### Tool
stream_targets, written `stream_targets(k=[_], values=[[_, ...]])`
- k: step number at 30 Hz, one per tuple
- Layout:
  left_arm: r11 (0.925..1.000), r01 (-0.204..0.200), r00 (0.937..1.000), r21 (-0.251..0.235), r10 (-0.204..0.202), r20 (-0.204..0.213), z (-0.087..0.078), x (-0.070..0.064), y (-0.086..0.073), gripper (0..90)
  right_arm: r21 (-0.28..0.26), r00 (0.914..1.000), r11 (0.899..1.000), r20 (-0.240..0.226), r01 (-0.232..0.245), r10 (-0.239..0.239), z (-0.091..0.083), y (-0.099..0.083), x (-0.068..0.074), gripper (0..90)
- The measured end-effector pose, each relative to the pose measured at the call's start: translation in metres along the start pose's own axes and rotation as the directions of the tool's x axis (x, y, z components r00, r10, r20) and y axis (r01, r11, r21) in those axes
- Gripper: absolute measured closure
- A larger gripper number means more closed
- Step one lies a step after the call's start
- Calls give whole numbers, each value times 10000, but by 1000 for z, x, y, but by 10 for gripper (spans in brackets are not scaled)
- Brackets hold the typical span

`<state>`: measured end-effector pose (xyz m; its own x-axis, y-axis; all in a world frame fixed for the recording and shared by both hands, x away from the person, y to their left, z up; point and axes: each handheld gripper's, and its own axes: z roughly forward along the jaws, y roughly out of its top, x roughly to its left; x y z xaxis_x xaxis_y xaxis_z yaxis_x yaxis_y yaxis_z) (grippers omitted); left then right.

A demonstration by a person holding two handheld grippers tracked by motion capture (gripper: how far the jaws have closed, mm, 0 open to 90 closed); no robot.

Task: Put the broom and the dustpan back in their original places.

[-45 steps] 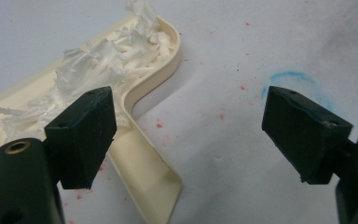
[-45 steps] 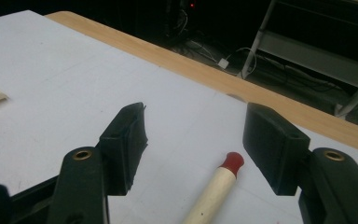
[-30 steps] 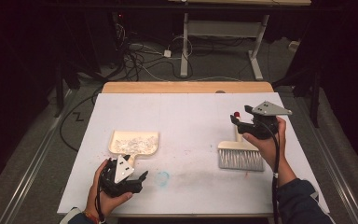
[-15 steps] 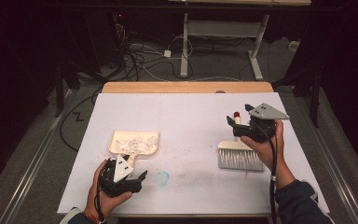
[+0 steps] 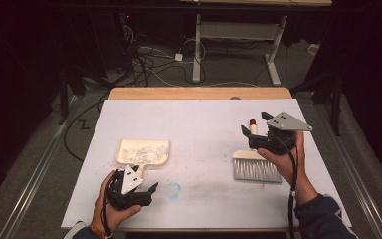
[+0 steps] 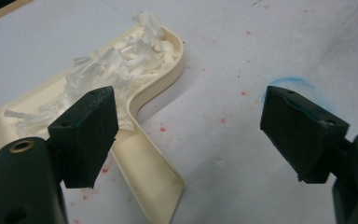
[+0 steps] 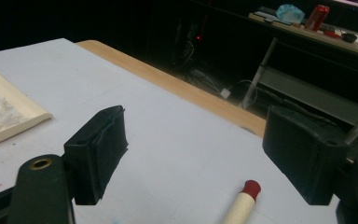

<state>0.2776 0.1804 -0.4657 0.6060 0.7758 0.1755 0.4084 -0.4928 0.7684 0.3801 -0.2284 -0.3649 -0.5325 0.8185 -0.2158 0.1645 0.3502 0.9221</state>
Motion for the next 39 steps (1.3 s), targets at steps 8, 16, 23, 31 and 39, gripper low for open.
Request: stream_targets(k=[8, 16, 23, 31, 39], values=[[10000, -13, 10000, -14, 13, 24, 0, 0, 0, 183, -43, 9994, 9994, -43, 347, -348, -12, 5, 7, 225], [10000, -32, 10000, -40, 32, 6, -1, 0, 0, 183, -20, 9984, 9985, -127, 556, -556, -20, 6, 11, 226], [10000, -79, 10000, -9, 79, 7, -1, -1, 0, 183, -40, 9972, 9974, -175, 725, -726, -29, 5, 13, 227], [9999, -139, 9999, 41, 139, -7, 0, -1, 0, 183, -467, 9957, 9947, -44, 920, -923, -44, -1, 15, 241], [9996, -246, 9997, 105, 246, 16, 1, -3, 0, 183, -202, 9929, 9929, -203, 1168, -1173, -54, -10, 18, 235]])
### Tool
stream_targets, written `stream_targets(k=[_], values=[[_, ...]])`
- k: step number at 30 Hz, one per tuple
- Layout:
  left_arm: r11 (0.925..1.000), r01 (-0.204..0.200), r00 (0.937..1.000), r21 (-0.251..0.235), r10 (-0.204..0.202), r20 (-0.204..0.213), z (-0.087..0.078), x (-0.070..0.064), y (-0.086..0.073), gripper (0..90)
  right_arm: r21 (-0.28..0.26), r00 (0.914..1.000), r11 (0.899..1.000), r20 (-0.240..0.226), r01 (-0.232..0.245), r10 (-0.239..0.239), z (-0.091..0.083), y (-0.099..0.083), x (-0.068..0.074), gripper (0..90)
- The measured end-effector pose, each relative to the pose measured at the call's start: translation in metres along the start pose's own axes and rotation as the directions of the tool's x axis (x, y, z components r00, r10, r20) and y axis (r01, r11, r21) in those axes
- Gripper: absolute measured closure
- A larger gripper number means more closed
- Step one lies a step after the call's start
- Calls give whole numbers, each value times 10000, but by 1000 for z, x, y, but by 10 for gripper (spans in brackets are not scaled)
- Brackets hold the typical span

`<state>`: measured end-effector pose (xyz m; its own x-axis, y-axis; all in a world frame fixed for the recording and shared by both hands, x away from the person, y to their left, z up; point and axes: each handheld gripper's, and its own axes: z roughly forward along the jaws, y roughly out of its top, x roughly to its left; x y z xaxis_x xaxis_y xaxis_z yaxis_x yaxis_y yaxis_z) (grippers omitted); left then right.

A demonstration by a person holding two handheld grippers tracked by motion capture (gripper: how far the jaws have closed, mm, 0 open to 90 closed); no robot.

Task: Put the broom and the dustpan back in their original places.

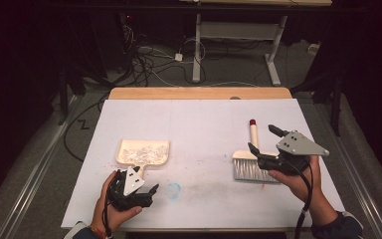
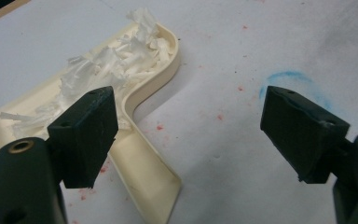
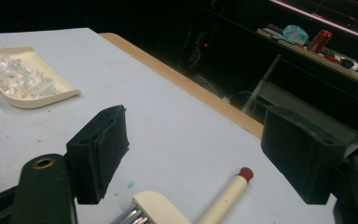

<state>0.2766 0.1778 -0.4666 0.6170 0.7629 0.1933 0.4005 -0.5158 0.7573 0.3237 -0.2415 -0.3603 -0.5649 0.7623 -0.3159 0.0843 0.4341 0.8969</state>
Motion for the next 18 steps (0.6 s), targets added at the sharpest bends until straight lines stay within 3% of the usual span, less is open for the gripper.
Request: stream_targets(k=[5, 18], values=[[9999, -78, 10000, 84, 77, 56, 1, -1, 0, 183, 181, 9994, 9994, 164, 288, -291, -4, -6, 2, 235], [9998, -164, 9998, 126, 162, 128, 2, -2, 0, 184, 428, 9988, 9979, -78, 488, -485, -11, -18, 0, 230]])
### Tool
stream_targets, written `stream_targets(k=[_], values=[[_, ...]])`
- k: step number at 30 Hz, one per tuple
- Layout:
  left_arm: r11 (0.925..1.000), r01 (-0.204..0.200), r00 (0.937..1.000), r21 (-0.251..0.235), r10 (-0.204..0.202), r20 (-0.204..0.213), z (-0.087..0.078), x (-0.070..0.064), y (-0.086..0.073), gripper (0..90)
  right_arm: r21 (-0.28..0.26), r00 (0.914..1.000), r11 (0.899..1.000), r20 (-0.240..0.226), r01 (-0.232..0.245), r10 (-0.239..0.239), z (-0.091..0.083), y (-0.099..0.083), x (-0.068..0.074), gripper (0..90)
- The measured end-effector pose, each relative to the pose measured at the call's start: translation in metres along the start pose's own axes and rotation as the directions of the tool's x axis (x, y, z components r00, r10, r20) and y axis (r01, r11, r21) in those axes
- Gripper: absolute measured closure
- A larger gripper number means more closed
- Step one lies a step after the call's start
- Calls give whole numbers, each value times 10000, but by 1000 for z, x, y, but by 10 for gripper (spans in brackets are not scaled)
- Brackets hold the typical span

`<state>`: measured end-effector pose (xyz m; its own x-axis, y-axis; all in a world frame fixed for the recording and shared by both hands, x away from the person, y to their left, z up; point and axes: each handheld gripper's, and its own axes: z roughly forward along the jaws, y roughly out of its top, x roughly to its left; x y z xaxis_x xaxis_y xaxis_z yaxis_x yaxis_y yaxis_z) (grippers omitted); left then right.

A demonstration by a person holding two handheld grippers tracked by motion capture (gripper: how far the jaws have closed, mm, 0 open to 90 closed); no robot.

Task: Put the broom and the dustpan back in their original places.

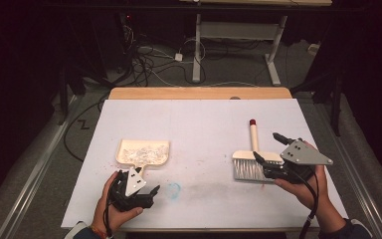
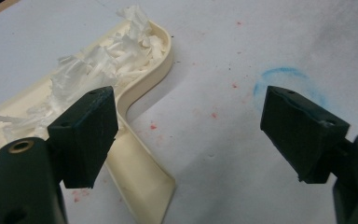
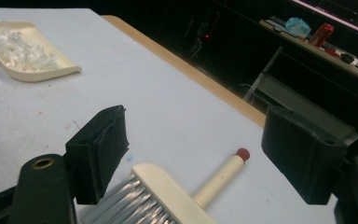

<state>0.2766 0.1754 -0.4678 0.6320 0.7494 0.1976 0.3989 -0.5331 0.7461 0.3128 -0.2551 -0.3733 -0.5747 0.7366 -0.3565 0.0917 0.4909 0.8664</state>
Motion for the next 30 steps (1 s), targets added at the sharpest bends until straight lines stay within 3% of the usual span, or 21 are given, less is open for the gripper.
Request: stream_targets(k=[8, 12, 17, 25, 30], values=[[10000, -38, 10000, -8, 38, 11, 0, -1, 0, 183, 99, 9995, 9995, -38, 312, -312, -4, -11, 1, 224], [10000, -41, 10000, -12, 41, 28, 1, 0, 0, 183, 148, 9998, 9997, -43, 204, -204, -6, -17, 1, 224], [10000, -54, 10000, 29, 53, 38, 2, -1, 0, 183, 364, 9996, 9993, -266, -103, 113, -6, -33, 2, 225], [9993, -375, 9993, -26, 375, -54, 1, -3, 2, 183, 777, 9985, 9958, -304, 480, -457, -5, -64, 6, 226], [9993, -386, 9992, 8, 386, -49, 3, -2, 2, 183, 909, 9992, 9956, -350, 228, -196, -8, -77, 4, 221]])
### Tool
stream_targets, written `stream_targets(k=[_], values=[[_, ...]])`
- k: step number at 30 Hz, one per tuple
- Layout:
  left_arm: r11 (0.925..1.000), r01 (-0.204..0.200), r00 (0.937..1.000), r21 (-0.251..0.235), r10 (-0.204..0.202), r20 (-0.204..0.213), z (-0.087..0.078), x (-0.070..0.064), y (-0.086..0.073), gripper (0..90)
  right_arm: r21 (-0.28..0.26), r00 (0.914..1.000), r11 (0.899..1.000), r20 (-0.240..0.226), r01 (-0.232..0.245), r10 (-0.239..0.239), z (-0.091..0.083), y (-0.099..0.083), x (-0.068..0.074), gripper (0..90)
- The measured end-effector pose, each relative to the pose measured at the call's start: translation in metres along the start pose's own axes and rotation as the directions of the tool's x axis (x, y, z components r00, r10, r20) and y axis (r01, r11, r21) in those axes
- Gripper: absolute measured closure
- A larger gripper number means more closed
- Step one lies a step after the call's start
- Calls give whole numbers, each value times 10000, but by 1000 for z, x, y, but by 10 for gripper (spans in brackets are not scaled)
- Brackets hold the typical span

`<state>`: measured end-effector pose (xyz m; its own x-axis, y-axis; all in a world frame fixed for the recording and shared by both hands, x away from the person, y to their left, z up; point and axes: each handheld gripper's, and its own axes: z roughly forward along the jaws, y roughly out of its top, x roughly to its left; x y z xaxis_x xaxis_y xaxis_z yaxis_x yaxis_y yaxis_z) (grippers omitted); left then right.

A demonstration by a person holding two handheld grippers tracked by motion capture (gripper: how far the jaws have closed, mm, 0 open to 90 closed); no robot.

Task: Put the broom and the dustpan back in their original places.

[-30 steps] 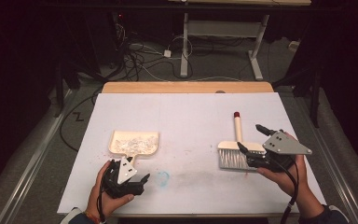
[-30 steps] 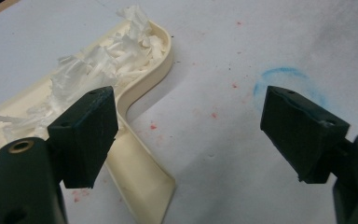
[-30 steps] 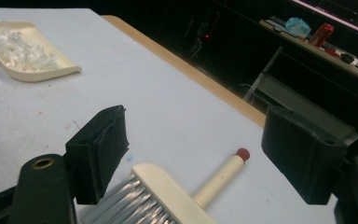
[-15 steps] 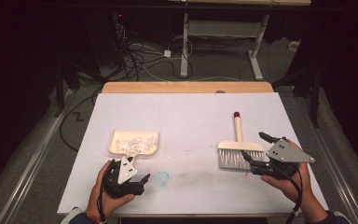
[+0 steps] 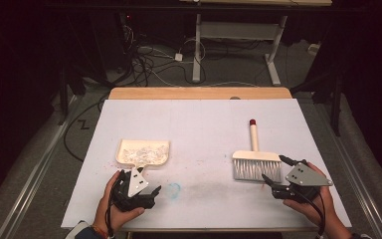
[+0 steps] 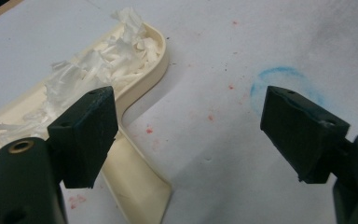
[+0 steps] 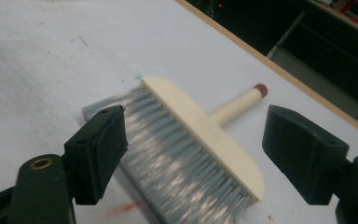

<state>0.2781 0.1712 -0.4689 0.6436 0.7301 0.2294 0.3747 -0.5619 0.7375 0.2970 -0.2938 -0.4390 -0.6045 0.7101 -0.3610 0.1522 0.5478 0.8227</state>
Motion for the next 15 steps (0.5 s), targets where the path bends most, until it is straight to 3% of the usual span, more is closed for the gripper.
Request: stream_targets(k=[11, 15], values=[[9999, -88, 9999, -122, 89, 89, 1, 1, -1, 183, 74, 9958, 9959, 135, -903, 902, -10, -29, -5, 213], [9998, -153, 9999, -136, 154, 43, 0, 0, -1, 183, 69, 9964, 9965, 158, -836, 834, -12, -32, -6, 211]])
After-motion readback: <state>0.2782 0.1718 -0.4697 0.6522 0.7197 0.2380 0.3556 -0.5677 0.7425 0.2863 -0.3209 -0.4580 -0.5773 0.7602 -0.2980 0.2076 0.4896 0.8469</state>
